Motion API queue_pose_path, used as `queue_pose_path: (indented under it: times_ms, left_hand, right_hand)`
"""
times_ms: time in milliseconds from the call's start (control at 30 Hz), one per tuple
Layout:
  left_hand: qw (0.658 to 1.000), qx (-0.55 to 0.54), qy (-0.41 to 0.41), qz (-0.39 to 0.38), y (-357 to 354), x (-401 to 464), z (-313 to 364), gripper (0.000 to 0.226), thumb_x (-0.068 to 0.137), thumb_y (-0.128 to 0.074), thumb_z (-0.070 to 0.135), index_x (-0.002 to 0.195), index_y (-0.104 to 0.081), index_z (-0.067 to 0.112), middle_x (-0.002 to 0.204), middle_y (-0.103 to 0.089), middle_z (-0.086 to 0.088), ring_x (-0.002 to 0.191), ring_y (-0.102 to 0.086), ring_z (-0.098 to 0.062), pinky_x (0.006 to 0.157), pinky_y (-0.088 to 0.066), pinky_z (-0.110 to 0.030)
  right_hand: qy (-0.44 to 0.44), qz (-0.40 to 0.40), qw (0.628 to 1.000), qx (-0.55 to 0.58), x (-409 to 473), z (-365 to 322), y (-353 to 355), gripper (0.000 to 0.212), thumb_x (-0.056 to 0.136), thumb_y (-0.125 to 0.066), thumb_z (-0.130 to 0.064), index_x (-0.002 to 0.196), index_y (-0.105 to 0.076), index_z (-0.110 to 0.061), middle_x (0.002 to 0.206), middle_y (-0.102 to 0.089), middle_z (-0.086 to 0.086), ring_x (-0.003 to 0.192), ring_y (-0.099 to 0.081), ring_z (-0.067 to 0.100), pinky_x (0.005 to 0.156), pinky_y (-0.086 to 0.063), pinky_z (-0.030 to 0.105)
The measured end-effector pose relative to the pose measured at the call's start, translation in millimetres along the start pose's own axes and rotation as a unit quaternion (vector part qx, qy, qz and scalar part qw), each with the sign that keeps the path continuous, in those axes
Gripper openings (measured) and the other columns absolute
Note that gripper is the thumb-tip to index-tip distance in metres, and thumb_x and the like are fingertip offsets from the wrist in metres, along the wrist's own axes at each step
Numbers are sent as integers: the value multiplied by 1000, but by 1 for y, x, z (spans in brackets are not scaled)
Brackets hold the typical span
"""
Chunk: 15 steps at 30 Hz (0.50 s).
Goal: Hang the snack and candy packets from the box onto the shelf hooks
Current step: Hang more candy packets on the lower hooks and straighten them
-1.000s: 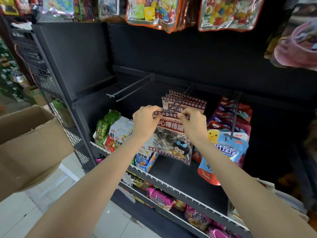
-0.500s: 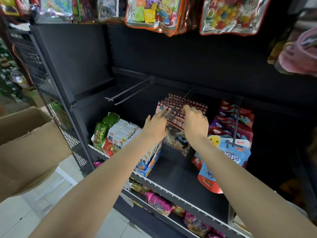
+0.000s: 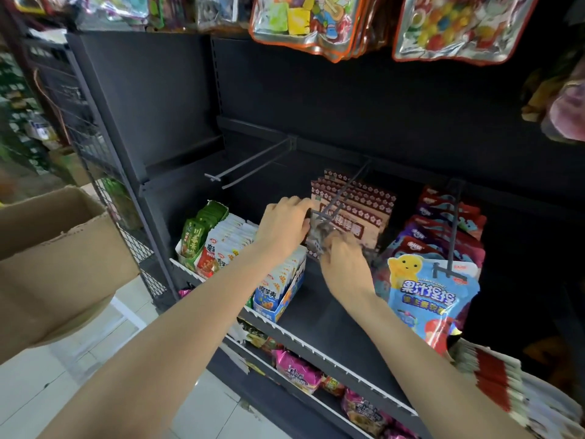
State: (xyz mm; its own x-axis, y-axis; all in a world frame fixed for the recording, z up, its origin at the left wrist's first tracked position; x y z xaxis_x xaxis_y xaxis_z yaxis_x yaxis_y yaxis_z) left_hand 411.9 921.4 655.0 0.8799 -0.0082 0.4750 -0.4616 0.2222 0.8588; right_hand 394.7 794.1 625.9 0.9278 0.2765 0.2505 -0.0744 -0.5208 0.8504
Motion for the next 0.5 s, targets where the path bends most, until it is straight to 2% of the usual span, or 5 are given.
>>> queue_pose_path:
  times_ms: [100, 233, 367, 433, 500]
  left_hand:
    - [1000, -8, 26, 15, 12, -18, -30, 31, 95, -48, 20, 125, -51, 19, 112, -62, -1, 104, -56, -20, 86, -41, -35]
    - [996, -18, 63, 55, 39, -55, -94, 30, 90, -55, 15, 120, -57, 14, 99, -68, -3, 93, -62, -25, 81, -47, -42]
    - [983, -17, 165, 79, 59, -100, -186, 23, 87, -53, 18, 105, -64, 12, 83, -69, -6, 82, -64, -30, 75, -50, -43]
    - [969, -60, 219, 97, 72, -123, -239, 21, 86, -51, 15, 99, -65, 8, 79, -68, -9, 77, -63, -32, 73, -49, -37]
    - [958, -62, 261, 100, 89, -147, -293, 13, 89, -52, 12, 95, -63, 9, 78, -65, -9, 75, -61, -30, 69, -42, -28]
  right_hand:
    - [25, -54, 997, 45, 1, -23, -23, 31, 89, -45, -1, 118, -54, -4, 119, -51, 16, 109, -53, 32, 86, -45, 38]
    - [91, -75, 990, 83, 15, -87, -57, 29, 90, -44, -2, 117, -54, -8, 115, -51, 12, 102, -54, 29, 84, -46, 43]
    - [147, -95, 980, 89, 31, -176, -110, 27, 93, -43, -11, 116, -57, -12, 115, -54, 9, 104, -54, 27, 86, -46, 42]
    - [182, -114, 972, 94, 37, -227, -143, 25, 92, -44, -12, 112, -59, -13, 112, -55, 9, 104, -54, 27, 85, -46, 42]
    - [214, -136, 962, 105, 43, -279, -179, 25, 90, -45, -12, 110, -60, -11, 111, -56, 11, 104, -55, 28, 85, -47, 43]
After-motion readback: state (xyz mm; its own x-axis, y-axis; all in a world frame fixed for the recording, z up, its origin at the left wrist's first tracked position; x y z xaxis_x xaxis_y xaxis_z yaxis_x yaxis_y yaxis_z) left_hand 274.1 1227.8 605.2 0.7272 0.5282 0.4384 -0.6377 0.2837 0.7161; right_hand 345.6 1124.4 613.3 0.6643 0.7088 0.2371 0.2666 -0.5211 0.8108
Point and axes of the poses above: each hand's wrist, its own x-axis towards the middle knuckle, its own y-axis out of the back of the hand, z = x × y, the point moved 3 cm from there along x, towards the middle knuckle
